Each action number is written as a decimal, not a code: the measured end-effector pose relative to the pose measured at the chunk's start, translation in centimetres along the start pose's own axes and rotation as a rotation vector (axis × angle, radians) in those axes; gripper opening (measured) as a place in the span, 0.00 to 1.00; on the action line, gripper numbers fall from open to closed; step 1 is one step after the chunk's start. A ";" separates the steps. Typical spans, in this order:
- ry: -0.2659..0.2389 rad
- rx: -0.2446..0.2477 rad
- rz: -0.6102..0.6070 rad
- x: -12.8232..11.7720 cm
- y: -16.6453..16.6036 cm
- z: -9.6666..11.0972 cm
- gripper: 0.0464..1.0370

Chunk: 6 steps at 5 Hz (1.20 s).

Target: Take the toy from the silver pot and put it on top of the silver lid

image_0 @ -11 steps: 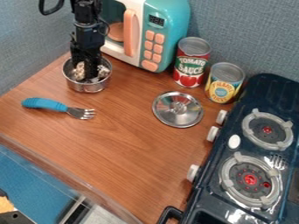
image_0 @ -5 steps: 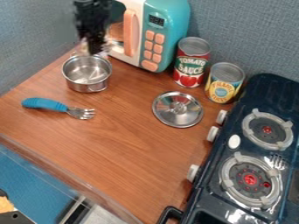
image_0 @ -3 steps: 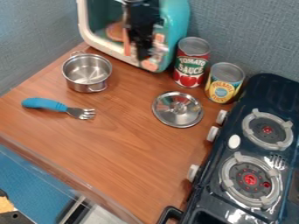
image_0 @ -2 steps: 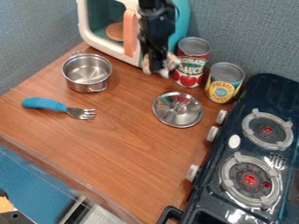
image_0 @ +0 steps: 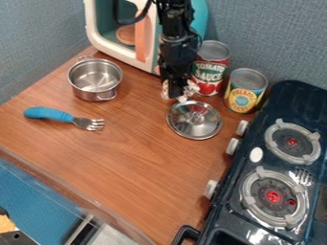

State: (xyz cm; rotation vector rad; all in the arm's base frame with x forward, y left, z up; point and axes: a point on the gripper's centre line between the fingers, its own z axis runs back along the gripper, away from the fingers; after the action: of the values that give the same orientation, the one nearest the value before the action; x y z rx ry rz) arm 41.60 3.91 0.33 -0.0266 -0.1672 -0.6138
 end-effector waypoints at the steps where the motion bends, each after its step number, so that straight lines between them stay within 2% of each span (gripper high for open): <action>1: 0.010 -0.025 -0.018 0.1 -0.4 -1.3 0.41; 2: 0.029 -0.027 -0.046 0.4 -1.0 -1.6 0.49; 3: 0.053 -0.025 -0.066 0.5 -1.2 -1.8 0.80; 4: 0.059 -0.023 -0.054 0.5 -1.2 -1.8 0.97; 5: 0.056 -0.025 -0.045 0.5 -1.1 -1.7 0.97; 6: 0.027 -0.017 -0.048 1.5 -1.0 0.4 0.96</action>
State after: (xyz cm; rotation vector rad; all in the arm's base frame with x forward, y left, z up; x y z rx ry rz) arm 42.16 2.33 0.95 -0.0305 -0.1372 -0.6628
